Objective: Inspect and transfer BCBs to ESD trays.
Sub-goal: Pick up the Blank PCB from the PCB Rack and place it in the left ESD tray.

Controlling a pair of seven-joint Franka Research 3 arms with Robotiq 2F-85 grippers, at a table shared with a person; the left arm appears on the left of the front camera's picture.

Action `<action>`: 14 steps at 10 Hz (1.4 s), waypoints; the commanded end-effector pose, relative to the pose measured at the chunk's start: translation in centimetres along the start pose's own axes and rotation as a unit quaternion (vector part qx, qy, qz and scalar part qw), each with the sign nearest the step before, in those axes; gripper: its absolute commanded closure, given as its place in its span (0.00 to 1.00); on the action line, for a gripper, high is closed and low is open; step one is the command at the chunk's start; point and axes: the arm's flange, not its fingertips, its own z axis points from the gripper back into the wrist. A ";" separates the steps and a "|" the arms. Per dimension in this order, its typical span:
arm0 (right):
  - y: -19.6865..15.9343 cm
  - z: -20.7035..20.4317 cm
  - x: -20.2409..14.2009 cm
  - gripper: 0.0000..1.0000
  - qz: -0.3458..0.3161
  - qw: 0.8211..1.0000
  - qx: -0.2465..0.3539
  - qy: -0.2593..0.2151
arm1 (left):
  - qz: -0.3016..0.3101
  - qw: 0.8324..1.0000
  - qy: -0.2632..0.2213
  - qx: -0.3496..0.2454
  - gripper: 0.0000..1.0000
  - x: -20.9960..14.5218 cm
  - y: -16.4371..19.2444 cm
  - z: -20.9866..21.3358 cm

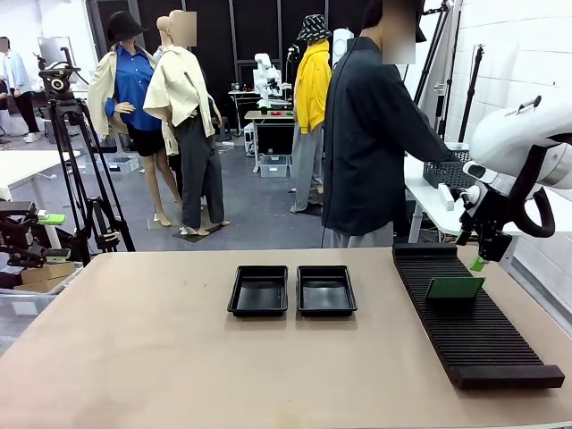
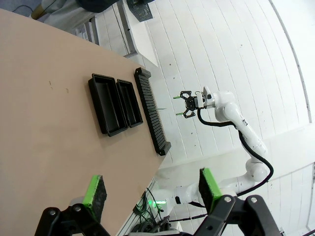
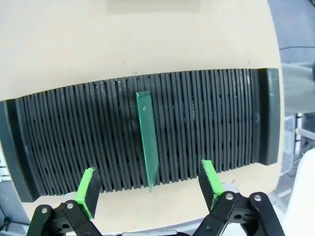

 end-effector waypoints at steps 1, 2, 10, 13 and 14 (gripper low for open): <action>0.0 -0.1 0.2 0.00 0.001 1.000 -0.001 0.000 | 0.008 1.000 -0.004 0.004 0.00 0.1 -0.2 0.1; 0.0 -0.1 0.2 0.00 0.001 1.000 -0.001 0.000 | 0.008 1.000 -0.004 0.004 0.00 0.1 -0.2 0.1; -1.5 -2.6 1.5 0.00 0.024 0.998 0.017 0.052 | 0.008 1.000 -0.004 0.004 0.00 0.1 -0.2 0.1; -2.3 -5.2 1.7 0.00 0.026 0.997 0.032 0.072 | 0.008 1.000 -0.004 0.004 0.00 0.1 -0.2 0.1; -2.3 -5.8 1.8 0.00 0.021 0.997 0.031 0.074 | 0.008 1.000 -0.004 0.004 0.00 0.1 -0.2 0.1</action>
